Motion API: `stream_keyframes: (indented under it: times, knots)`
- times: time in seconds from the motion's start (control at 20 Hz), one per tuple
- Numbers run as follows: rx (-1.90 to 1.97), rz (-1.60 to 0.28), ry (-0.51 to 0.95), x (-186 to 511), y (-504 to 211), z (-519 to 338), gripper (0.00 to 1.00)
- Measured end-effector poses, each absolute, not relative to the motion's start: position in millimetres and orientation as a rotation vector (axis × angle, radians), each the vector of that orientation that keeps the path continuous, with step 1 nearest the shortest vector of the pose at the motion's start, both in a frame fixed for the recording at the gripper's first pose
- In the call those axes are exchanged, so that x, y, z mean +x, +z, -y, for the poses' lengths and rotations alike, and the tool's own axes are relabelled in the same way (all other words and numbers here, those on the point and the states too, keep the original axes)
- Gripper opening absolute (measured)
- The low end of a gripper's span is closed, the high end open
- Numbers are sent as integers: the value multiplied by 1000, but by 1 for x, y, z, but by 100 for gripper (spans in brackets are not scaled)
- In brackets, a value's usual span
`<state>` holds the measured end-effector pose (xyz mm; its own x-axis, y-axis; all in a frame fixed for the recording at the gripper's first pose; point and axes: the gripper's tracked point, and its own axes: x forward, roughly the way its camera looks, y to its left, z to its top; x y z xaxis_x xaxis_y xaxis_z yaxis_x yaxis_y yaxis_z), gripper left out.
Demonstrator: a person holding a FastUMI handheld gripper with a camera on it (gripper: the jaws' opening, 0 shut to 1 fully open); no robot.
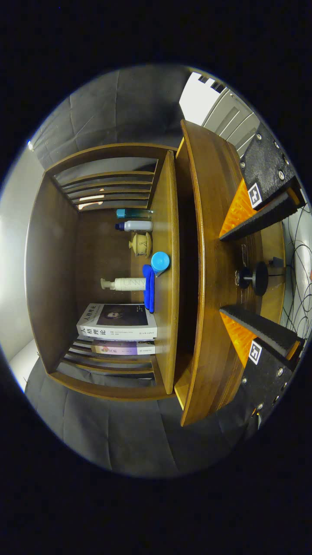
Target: Pull open the drawer, take out the items inside it, and place them on the countertop above the cabinet.
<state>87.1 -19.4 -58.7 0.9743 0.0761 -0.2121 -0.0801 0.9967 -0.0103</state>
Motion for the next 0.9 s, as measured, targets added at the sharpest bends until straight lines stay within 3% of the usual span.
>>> stream_keyframes:
  times: [0.9]
  knots:
    - [56,-212,70,157,-63,13,95]
